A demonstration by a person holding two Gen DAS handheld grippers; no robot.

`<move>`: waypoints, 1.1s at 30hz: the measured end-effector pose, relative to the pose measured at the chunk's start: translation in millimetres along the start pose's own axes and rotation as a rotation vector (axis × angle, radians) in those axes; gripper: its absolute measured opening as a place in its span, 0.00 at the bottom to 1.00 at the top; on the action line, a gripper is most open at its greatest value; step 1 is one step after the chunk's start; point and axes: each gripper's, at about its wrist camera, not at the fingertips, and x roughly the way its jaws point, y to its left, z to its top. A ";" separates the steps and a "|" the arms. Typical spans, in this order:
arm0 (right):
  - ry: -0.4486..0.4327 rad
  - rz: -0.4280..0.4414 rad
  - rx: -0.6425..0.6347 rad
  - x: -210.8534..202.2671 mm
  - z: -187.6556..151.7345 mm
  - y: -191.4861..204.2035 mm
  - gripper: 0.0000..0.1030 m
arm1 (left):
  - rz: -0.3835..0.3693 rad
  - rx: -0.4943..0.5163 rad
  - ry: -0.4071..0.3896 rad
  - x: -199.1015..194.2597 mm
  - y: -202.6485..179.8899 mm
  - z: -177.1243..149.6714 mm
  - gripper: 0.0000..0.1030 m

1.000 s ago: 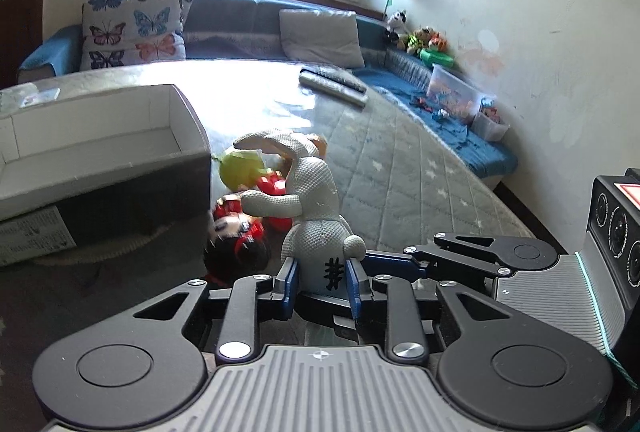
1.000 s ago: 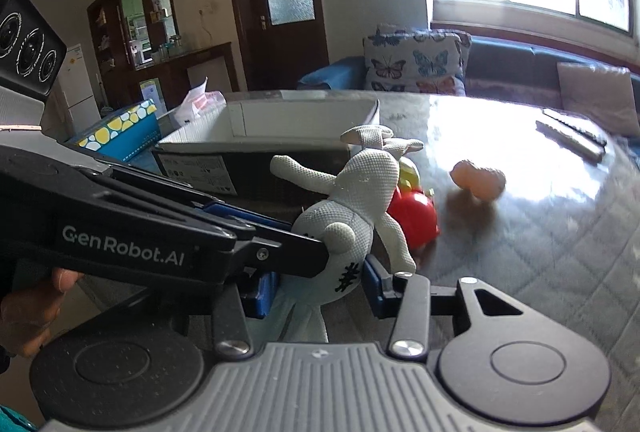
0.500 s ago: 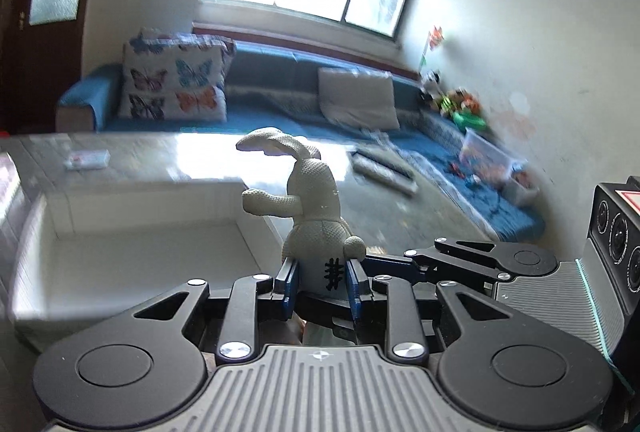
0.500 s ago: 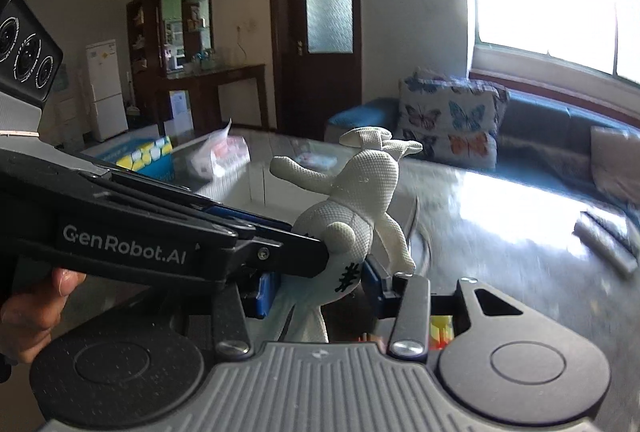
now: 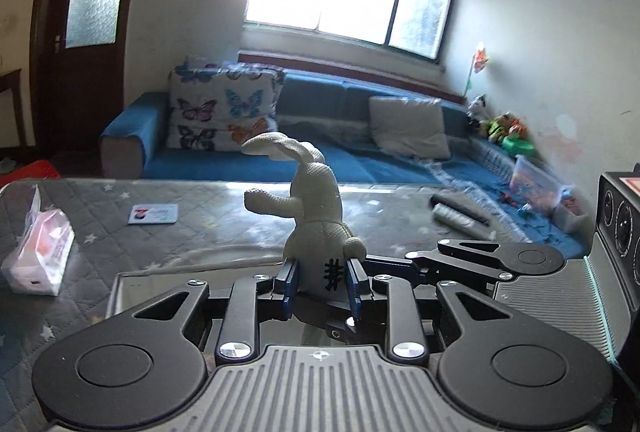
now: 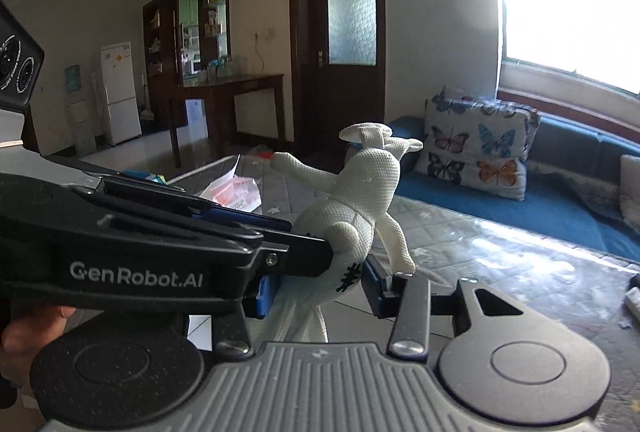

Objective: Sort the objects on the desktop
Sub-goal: 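Lift the white bunny with the left gripper and carry it toward the box, then lower the bunny into the white box and open the left gripper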

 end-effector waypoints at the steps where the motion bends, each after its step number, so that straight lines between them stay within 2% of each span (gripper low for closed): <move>1: 0.017 0.007 0.007 9.6 0.4 -0.2 0.43 | 0.005 -0.011 0.017 5.8 6.6 -1.7 0.27; 11: 0.227 0.089 0.076 83.6 -22.6 -2.2 0.43 | 0.027 -0.141 0.214 58.9 58.5 -38.0 0.27; 21: 0.391 0.118 0.112 128.0 -38.4 0.4 0.43 | 0.039 -0.246 0.323 88.9 90.1 -55.3 0.27; 27: 0.403 0.116 0.103 134.1 -40.7 2.5 0.46 | 0.048 -0.253 0.325 91.4 91.0 -57.4 0.28; 33: 0.360 0.109 0.092 116.4 -36.5 2.5 0.48 | 0.057 -0.230 0.294 82.6 82.2 -54.8 0.29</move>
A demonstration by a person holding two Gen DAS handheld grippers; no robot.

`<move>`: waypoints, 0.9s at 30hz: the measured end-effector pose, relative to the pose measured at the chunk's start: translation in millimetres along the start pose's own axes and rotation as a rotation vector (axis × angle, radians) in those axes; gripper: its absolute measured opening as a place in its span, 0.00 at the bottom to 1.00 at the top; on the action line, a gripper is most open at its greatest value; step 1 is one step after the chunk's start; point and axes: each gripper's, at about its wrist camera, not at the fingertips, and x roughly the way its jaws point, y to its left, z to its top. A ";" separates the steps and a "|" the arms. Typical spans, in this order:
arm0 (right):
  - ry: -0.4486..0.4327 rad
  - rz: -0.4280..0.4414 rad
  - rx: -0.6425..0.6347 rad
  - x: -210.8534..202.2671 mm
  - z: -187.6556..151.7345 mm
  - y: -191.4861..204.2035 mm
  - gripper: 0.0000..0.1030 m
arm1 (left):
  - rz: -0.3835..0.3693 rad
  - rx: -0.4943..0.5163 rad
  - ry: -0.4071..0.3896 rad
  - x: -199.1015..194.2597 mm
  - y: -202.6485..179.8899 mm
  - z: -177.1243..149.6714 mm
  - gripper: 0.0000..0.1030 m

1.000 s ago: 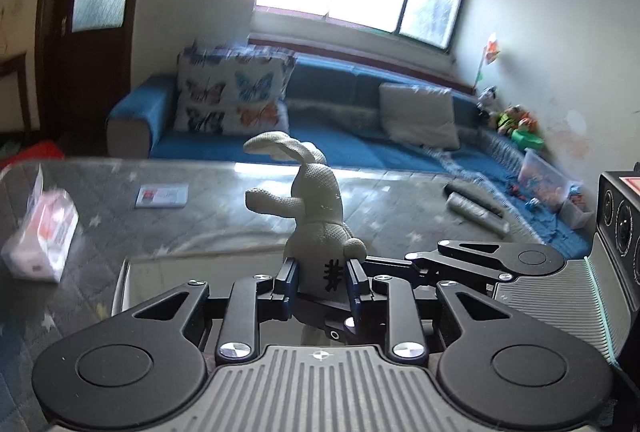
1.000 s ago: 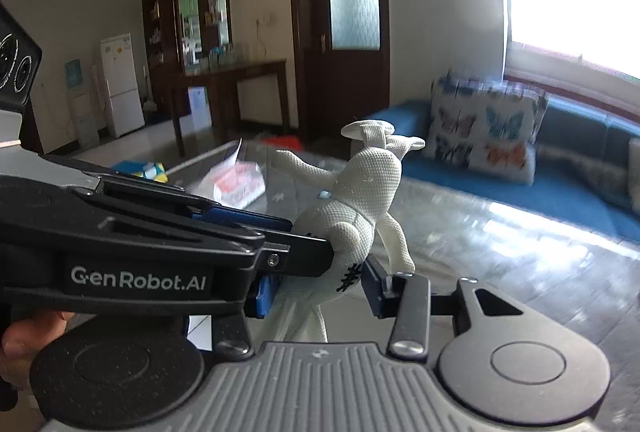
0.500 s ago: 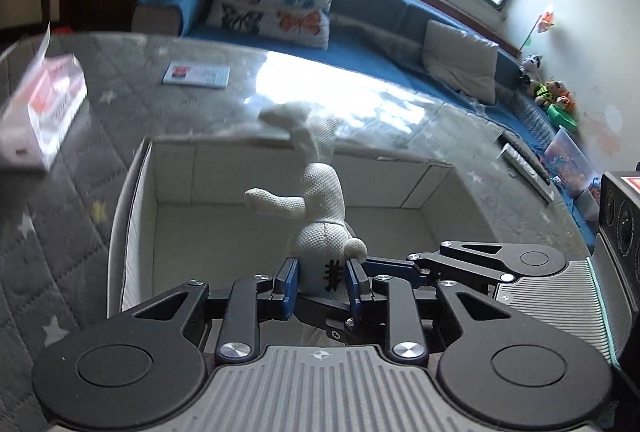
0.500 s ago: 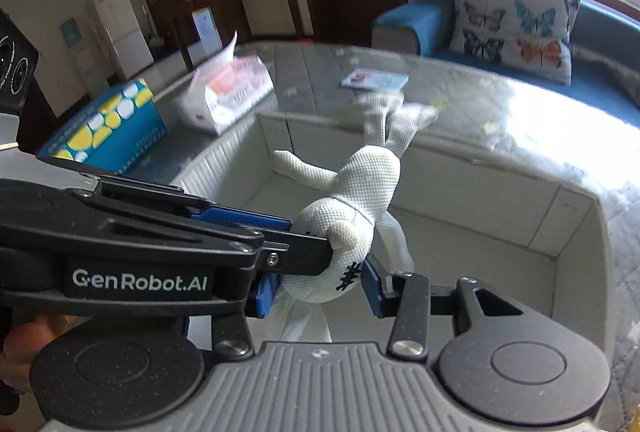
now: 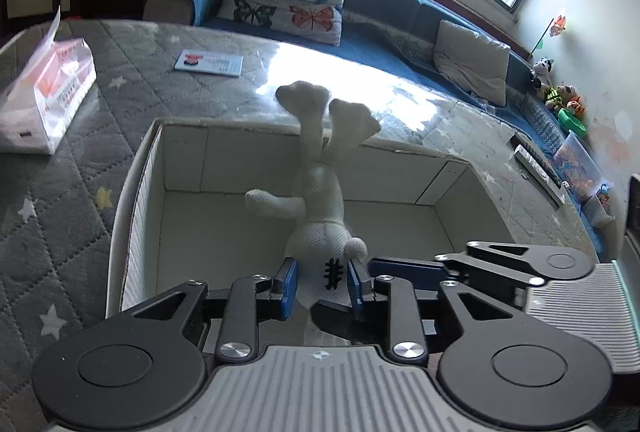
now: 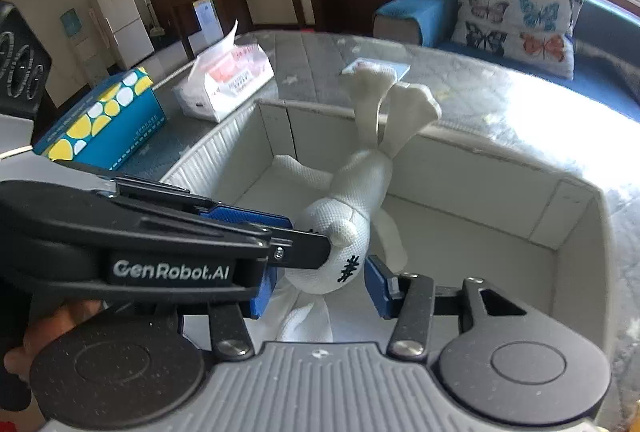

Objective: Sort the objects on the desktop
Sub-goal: 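Lower the bunny into the white box and open the left gripper, then move the left gripper to the red-and-black doll figure and grasp it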

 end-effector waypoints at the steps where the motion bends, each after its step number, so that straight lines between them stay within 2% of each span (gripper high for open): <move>1: -0.013 -0.003 -0.004 -5.9 -1.1 0.6 0.50 | 0.000 0.005 -0.011 -3.1 -2.0 -0.8 0.29; 4: -0.045 -0.013 -0.018 -22.2 -5.9 1.7 0.52 | -0.002 0.016 -0.039 -13.9 -9.4 -3.0 0.29; 6: -0.067 -0.023 -0.027 -34.5 -11.1 1.6 0.58 | 0.000 0.025 -0.059 -22.1 -15.9 -5.5 0.29; 11: -0.121 -0.053 -0.053 -66.3 -27.3 2.0 0.61 | -0.010 0.064 -0.104 -44.5 -37.0 -19.0 0.29; 17: -0.181 -0.079 -0.074 -109.3 -61.3 0.8 0.66 | -0.028 0.118 -0.135 -65.7 -69.0 -41.0 0.29; 23: -0.208 -0.103 -0.077 -135.5 -95.7 -1.7 0.68 | -0.043 0.153 -0.130 -70.5 -94.9 -68.7 0.29; 25: -0.216 -0.117 -0.071 -141.6 -106.4 -4.0 0.73 | -0.065 0.156 -0.118 -68.1 -100.6 -76.0 0.29; 27: -0.226 -0.132 -0.068 -148.1 -116.7 -5.3 0.75 | -0.075 0.160 -0.102 -64.8 -107.5 -83.6 0.29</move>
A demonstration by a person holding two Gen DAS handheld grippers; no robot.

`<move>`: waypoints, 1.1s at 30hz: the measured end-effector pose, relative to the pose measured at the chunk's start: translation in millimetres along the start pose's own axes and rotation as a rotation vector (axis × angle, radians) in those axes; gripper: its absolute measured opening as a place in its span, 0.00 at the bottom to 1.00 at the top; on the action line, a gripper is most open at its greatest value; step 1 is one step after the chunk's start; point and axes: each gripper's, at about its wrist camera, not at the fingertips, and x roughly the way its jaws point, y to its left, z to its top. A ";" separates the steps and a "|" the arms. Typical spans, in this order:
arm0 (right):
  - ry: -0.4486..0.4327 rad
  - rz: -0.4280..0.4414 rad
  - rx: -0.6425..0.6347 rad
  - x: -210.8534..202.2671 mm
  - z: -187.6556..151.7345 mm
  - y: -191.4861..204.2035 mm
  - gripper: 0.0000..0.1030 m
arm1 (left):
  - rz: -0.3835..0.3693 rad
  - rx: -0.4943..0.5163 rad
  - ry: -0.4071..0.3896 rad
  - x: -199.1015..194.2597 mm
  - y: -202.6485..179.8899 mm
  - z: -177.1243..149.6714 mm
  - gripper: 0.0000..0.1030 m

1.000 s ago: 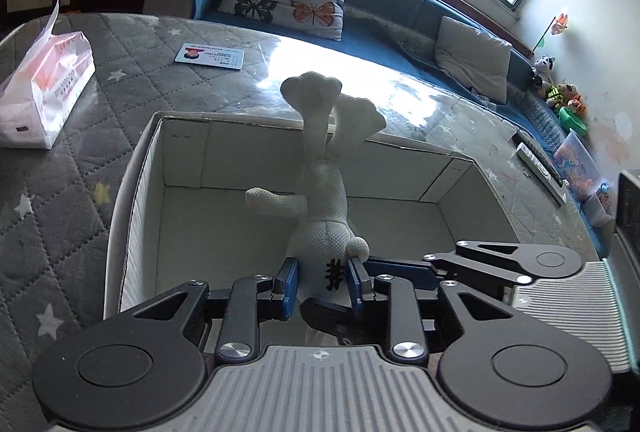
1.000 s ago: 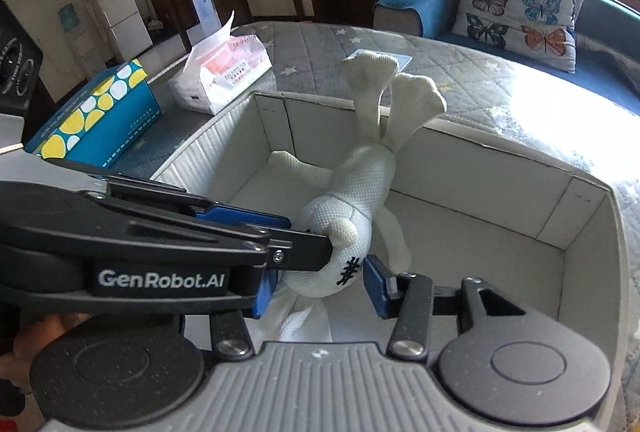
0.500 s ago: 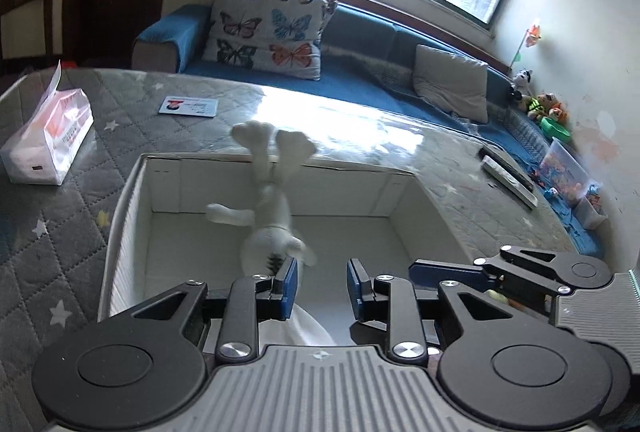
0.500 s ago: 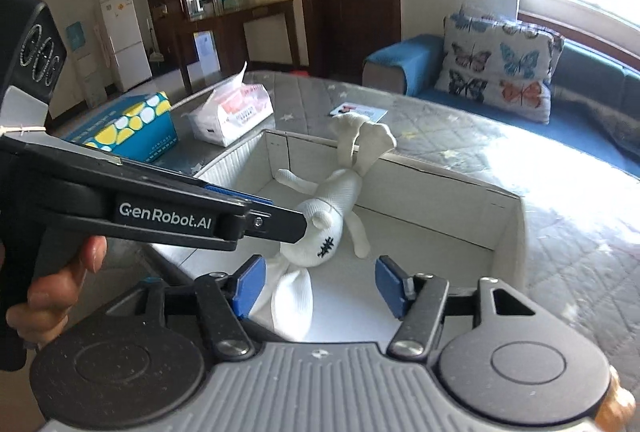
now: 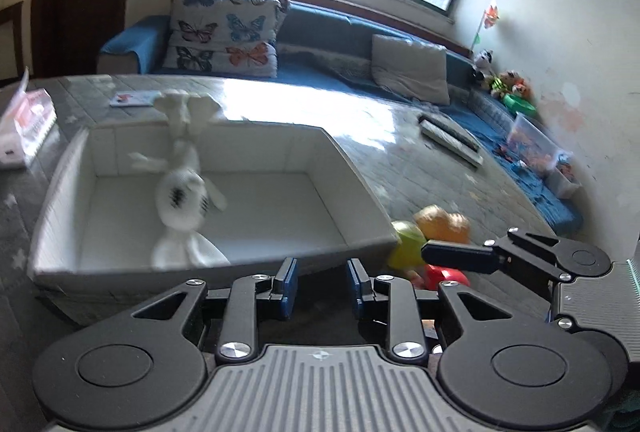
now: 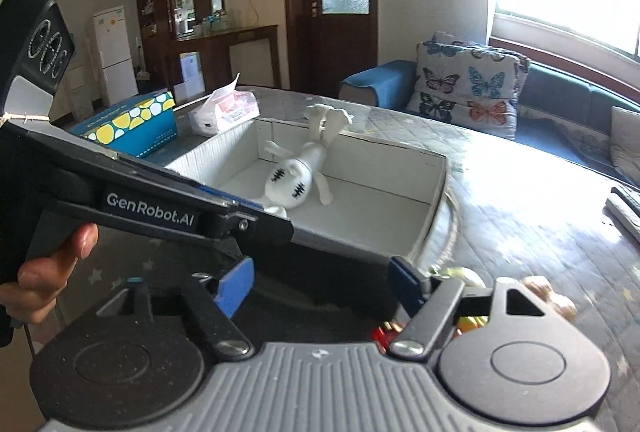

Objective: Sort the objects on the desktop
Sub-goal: 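Move the left gripper to the red-and-black doll figure and grasp it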

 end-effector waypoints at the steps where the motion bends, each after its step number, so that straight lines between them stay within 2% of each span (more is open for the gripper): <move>1: -0.002 -0.005 0.000 -3.8 -4.2 -0.6 0.75 | -0.006 0.003 0.006 1.7 -3.6 -2.8 0.29; 14: 0.017 -0.045 0.105 -23.9 -44.7 -18.7 0.79 | -0.034 -0.002 0.085 24.4 -25.6 -28.5 0.29; 28: 0.038 -0.064 0.144 -23.0 -66.5 -23.5 0.81 | -0.049 -0.045 0.103 26.5 -19.9 -34.0 0.29; 33: 0.047 -0.053 0.145 -19.5 -68.0 -21.4 0.81 | -0.085 -0.051 0.110 26.8 -22.3 -34.4 0.29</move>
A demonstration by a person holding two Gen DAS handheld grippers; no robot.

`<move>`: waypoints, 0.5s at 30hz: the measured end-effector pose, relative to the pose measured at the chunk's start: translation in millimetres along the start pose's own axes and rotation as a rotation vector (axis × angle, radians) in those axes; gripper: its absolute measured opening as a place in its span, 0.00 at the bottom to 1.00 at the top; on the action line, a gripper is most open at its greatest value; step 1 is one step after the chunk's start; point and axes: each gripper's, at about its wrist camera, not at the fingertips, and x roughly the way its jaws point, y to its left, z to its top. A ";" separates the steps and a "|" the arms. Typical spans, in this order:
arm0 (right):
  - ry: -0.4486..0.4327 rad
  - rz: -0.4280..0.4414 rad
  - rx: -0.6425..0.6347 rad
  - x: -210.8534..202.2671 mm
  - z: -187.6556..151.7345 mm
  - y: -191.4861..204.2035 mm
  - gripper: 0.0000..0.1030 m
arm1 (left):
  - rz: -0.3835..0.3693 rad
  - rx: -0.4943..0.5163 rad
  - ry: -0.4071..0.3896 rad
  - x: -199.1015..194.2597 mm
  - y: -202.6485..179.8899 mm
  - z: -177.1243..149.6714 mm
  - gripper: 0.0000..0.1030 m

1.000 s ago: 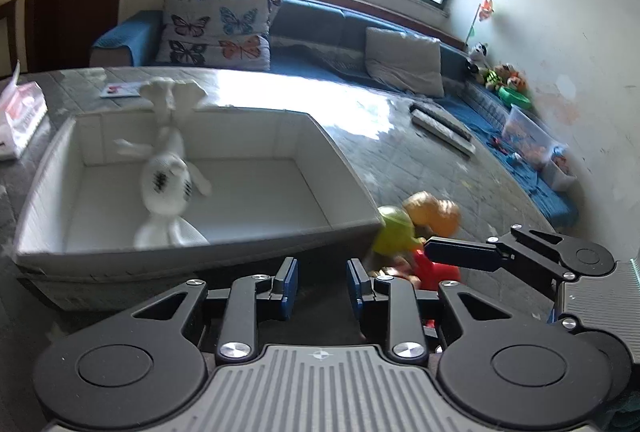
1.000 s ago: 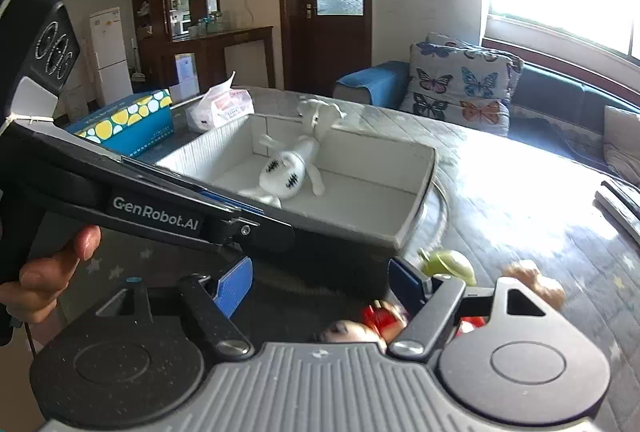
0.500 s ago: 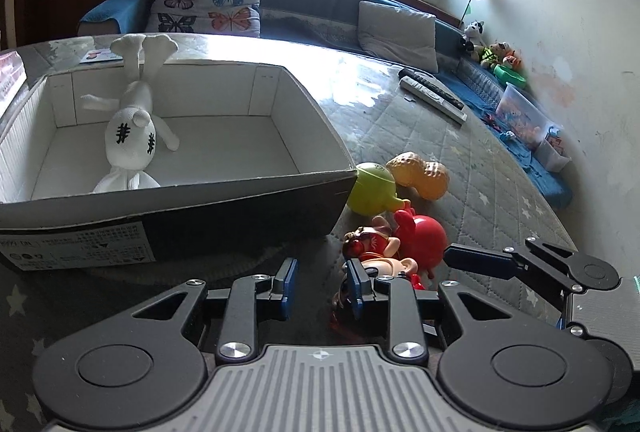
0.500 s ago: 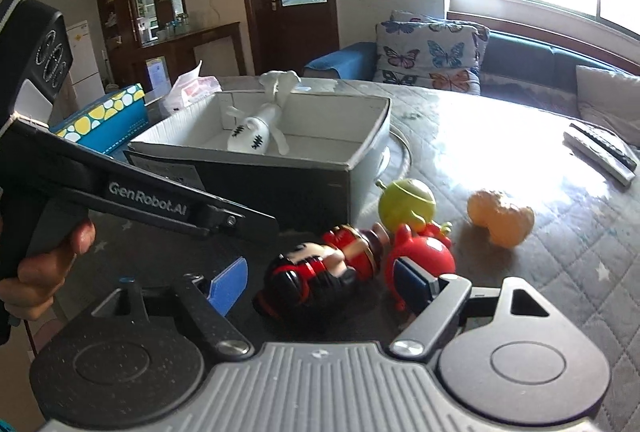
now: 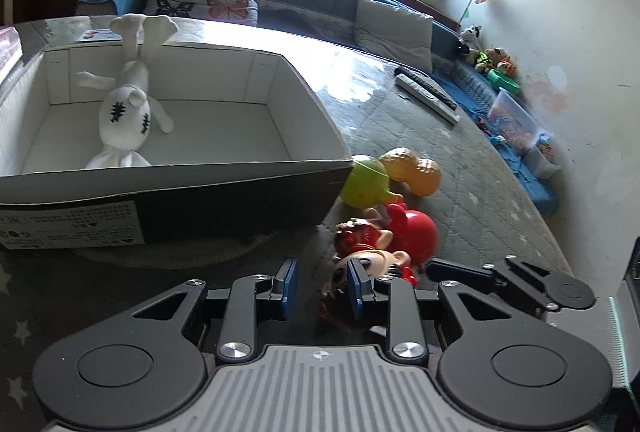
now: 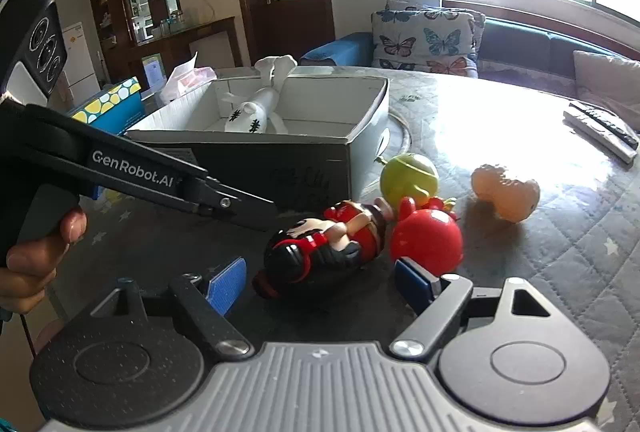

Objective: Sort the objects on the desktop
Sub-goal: 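Move the left gripper to the red-and-black doll figure and grasp it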

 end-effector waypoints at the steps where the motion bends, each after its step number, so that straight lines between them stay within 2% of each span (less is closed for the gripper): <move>1: 0.002 0.006 -0.002 1.0 -0.7 0.9 0.81 | -0.004 0.004 0.000 0.2 -1.3 0.3 0.29; 15: 0.033 0.024 0.009 16.0 -1.4 2.3 0.80 | -0.056 0.034 0.037 9.3 -13.8 11.0 0.30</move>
